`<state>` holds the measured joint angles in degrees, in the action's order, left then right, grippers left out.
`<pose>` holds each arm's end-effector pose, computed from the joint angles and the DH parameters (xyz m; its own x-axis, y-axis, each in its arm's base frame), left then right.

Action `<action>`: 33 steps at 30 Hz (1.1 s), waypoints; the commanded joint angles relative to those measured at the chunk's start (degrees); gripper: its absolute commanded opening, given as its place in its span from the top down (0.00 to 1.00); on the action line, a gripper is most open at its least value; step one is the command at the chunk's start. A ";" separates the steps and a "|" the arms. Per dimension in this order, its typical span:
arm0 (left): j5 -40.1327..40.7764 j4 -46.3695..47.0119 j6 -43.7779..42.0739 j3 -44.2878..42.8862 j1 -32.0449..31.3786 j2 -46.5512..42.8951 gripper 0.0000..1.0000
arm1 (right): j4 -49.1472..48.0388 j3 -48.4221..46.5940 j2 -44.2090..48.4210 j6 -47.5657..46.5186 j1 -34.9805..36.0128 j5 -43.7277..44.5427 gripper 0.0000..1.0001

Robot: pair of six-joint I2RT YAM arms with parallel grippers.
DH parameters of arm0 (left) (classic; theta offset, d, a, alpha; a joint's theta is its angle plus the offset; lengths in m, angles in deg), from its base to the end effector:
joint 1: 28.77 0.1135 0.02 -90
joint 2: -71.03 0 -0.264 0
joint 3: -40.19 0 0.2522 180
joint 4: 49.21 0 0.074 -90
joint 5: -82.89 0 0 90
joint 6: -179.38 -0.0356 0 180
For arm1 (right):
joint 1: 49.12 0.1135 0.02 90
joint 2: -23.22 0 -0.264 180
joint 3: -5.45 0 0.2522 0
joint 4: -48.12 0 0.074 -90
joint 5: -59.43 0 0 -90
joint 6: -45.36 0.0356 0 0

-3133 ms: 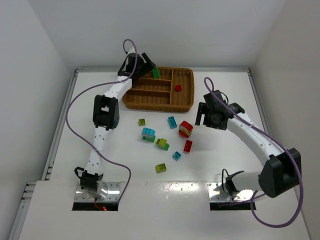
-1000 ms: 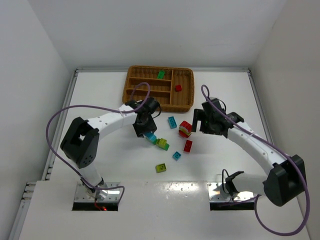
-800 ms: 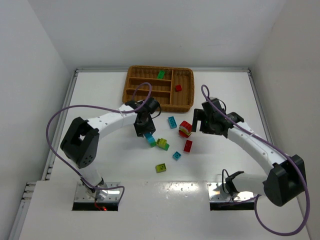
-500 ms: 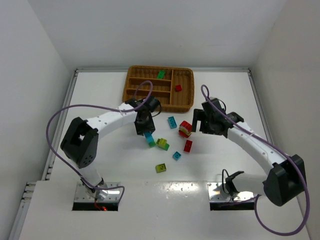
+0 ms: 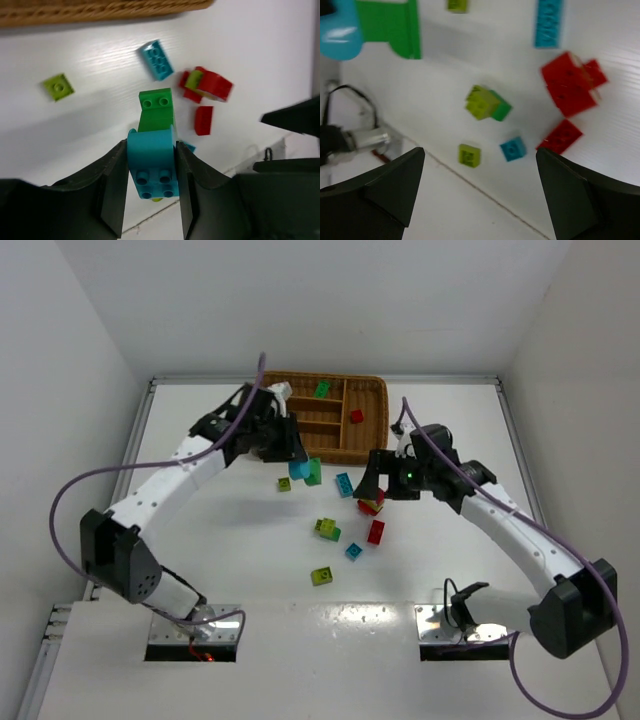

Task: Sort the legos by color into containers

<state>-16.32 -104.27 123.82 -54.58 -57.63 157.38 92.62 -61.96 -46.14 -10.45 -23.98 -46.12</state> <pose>0.2842 -0.1631 0.3345 -0.8490 -0.1695 -0.5004 0.1122 0.8677 -0.4843 0.2255 0.1164 0.2735 -0.8667 0.1913 -0.4607 -0.1082 0.8295 0.5479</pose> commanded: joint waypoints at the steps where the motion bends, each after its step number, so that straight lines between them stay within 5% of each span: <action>1: -16.95 11.31 -7.53 4.09 2.84 -5.30 1.00 | -9.80 -2.69 2.73 -0.02 -0.89 -16.95 0.06; 9: -43.84 38.35 -2.02 15.96 8.38 -7.60 1.00 | -24.58 1.43 3.45 7.02 -3.35 -30.84 0.06; 23: -55.65 47.36 -0.69 16.85 9.00 -7.60 1.00 | -34.59 3.90 -1.12 9.74 -3.88 -34.62 0.02; 33: -56.88 47.36 -0.69 16.33 8.47 -7.60 1.00 | -46.30 3.90 -5.60 16.42 -3.26 -41.39 0.30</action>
<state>-70.83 -60.49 123.14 -36.70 -49.31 150.71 53.96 -57.80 -51.52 3.50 -27.60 -83.30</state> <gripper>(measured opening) 0.435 0.710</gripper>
